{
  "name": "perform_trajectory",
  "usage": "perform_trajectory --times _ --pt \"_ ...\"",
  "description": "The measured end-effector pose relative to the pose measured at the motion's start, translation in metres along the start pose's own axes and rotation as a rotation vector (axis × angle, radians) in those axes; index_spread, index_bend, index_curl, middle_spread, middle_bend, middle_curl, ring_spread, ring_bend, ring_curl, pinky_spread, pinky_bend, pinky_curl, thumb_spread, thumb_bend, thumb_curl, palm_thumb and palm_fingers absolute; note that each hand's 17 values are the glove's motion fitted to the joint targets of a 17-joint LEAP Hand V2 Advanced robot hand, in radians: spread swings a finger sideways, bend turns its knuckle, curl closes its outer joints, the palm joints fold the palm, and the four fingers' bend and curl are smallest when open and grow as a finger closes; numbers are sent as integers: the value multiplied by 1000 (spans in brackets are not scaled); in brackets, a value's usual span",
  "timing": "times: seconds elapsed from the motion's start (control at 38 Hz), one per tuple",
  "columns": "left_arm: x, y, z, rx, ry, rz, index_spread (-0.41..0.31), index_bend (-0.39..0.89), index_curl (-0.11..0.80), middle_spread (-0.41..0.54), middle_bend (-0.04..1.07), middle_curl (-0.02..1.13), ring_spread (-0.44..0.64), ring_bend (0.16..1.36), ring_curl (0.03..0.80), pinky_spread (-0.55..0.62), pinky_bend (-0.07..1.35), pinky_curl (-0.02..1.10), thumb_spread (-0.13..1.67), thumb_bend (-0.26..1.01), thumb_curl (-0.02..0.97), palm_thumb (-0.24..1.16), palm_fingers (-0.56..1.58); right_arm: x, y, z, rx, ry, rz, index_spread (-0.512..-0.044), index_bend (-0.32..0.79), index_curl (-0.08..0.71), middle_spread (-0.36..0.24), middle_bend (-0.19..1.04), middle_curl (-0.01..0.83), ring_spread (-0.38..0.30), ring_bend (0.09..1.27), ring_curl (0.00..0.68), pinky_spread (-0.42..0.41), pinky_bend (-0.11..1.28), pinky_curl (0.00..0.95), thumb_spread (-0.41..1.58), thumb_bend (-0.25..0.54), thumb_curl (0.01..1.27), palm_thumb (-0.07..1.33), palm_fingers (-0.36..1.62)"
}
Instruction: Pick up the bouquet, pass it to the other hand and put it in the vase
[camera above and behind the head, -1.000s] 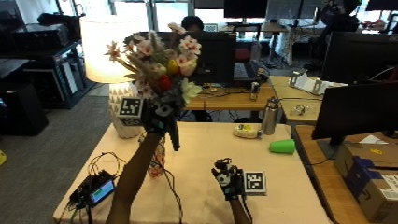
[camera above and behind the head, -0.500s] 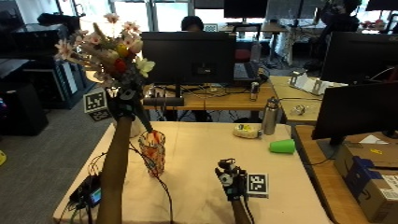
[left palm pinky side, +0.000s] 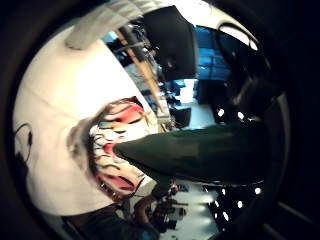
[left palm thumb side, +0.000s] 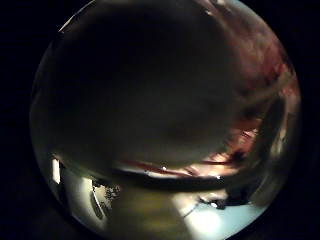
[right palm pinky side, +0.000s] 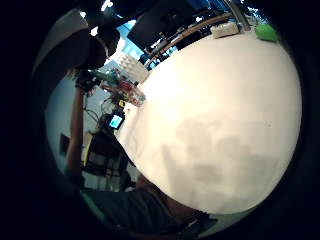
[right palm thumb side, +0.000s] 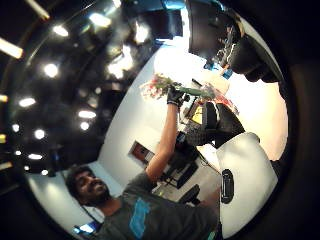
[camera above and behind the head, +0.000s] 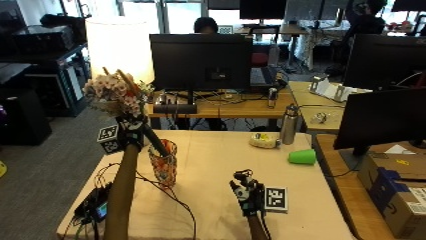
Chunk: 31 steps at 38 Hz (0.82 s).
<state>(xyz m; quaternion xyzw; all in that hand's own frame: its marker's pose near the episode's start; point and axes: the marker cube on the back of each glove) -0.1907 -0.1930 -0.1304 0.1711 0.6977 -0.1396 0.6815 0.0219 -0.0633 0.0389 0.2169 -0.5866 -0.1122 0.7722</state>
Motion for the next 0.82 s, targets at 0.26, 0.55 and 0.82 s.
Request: perform_trajectory --times 0.26,0.55,0.82 --pt "-21 14 0 -179 -45 29 -24 17 372 -82 282 453 -63 670 427 113 552 457 942 -30 369 554 242 -10 2 6 -5 -45 45 -288 124 339 -176 322 481 -189 474 420 148 241 362 873 -26 581 876 1079" --pt "-54 47 -48 -26 -221 -6 -62 448 424 45 190 344 104 539 311 328 349 334 881 -76 299 219 541 -12 6 23 -60 -60 33 -288 126 335 -176 311 482 -189 469 424 156 205 365 880 -25 575 880 1079" --pt "-4 80 -45 -64 -184 142 -113 332 424 8 178 371 103 507 320 365 270 325 881 -38 296 174 559 -12 3 17 -34 71 -25 -288 127 334 -181 310 484 -190 458 425 168 190 366 883 -25 572 881 1078"
